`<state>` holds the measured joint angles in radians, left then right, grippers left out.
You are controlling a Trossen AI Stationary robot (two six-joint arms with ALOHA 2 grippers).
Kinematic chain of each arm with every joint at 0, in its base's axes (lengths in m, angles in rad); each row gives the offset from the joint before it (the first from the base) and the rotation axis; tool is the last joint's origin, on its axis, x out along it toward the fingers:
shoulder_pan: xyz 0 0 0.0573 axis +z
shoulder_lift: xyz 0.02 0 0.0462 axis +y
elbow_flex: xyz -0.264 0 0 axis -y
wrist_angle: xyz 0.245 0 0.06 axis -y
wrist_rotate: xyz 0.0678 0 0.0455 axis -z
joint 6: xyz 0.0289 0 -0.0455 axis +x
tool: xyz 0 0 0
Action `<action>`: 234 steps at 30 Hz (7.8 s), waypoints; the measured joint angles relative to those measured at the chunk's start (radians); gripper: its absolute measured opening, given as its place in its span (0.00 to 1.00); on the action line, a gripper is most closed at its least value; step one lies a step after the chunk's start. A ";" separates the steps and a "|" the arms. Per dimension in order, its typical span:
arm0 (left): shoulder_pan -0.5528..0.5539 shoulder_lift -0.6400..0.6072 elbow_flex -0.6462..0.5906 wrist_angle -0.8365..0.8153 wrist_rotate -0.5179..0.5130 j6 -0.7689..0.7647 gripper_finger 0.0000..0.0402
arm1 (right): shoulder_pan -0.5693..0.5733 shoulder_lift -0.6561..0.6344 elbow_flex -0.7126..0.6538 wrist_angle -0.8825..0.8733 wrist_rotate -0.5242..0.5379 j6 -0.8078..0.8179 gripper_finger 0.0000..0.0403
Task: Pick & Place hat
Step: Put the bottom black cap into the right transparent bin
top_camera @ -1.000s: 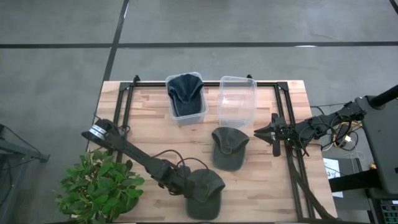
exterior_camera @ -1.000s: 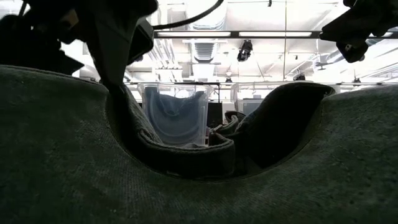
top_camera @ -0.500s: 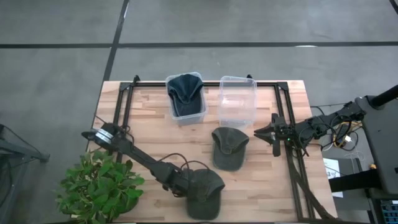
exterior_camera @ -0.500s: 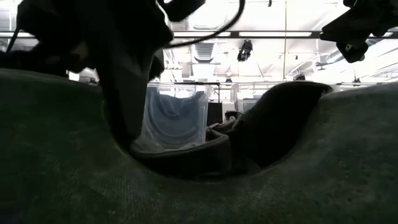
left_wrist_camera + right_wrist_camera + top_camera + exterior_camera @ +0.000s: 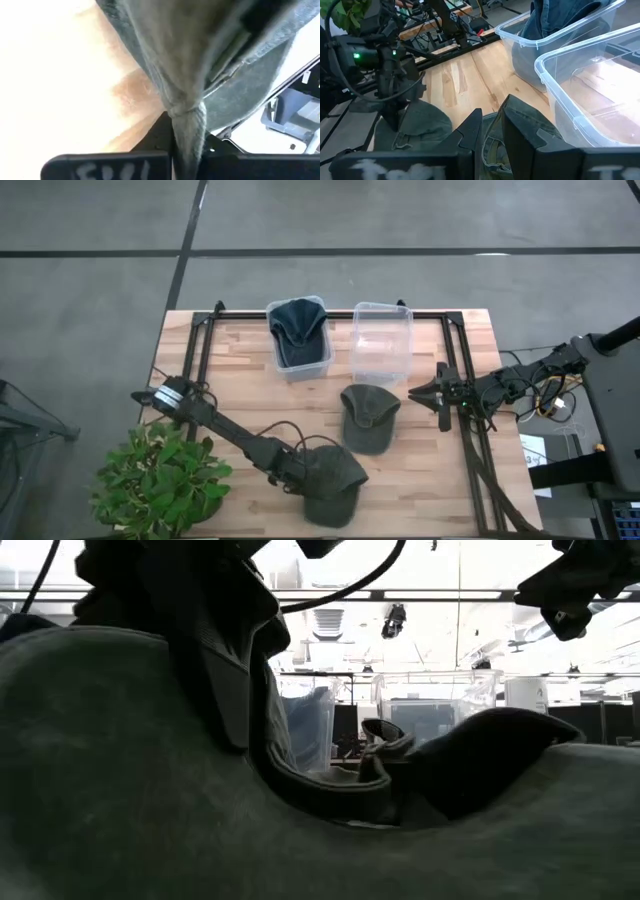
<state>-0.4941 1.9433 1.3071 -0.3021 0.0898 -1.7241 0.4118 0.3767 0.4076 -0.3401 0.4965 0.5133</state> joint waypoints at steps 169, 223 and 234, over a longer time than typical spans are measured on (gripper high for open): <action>0.532 -0.342 0.160 -0.285 -0.860 1.406 0.22 | -0.692 0.497 0.520 -0.196 -0.085 0.171 0.03; 0.643 -0.871 -0.412 0.128 -0.781 1.559 0.22 | -0.864 0.763 0.547 -0.308 -0.211 0.350 0.26; 0.643 -0.870 -0.412 0.128 -0.781 1.565 0.22 | -0.864 0.764 0.662 -0.521 -0.234 0.323 0.26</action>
<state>0.1493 1.0732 0.8955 -0.1741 -0.6910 -0.1589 -0.4519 1.1404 1.0698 -0.8611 0.2628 0.8360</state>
